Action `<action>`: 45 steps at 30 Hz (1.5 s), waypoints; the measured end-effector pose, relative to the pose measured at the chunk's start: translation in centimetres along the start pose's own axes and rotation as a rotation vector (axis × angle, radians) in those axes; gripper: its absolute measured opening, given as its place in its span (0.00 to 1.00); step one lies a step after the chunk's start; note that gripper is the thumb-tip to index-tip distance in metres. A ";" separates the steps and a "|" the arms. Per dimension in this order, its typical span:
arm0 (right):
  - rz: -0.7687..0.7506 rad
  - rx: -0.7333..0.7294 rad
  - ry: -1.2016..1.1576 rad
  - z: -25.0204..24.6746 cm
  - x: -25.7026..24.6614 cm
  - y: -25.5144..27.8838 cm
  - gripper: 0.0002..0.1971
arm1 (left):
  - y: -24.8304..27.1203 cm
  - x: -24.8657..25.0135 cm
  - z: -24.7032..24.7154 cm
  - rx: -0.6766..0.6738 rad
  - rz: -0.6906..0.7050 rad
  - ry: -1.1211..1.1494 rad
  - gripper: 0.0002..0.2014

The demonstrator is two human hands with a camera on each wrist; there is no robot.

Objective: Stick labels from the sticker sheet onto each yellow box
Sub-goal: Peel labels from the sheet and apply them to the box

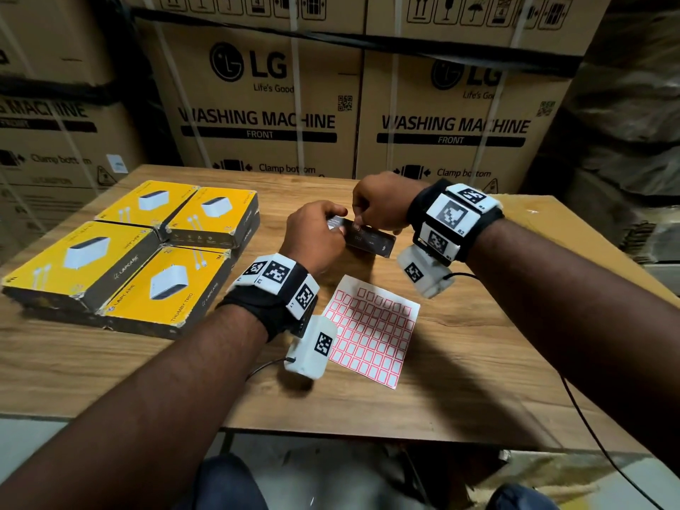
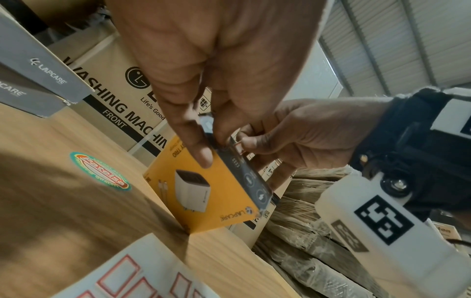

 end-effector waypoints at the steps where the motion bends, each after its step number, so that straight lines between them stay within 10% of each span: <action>1: 0.001 0.005 -0.003 0.0 0.0 0.0 0.09 | 0.0 0.0 0.0 -0.002 -0.004 0.007 0.15; 45: -0.043 0.072 -0.101 1.0 0.7 -0.2 0.09 | 0.8 -1.2 0.4 0.014 -0.071 0.180 0.13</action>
Point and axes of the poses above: each hand's wrist, its own y-axis away from the middle knuckle, its own z-axis out of the palm, x = y × z, the point moved 7 cm from there along -y, towards the middle knuckle, and after that the axes turned 14 degrees about -x, right-handed, at the moved point
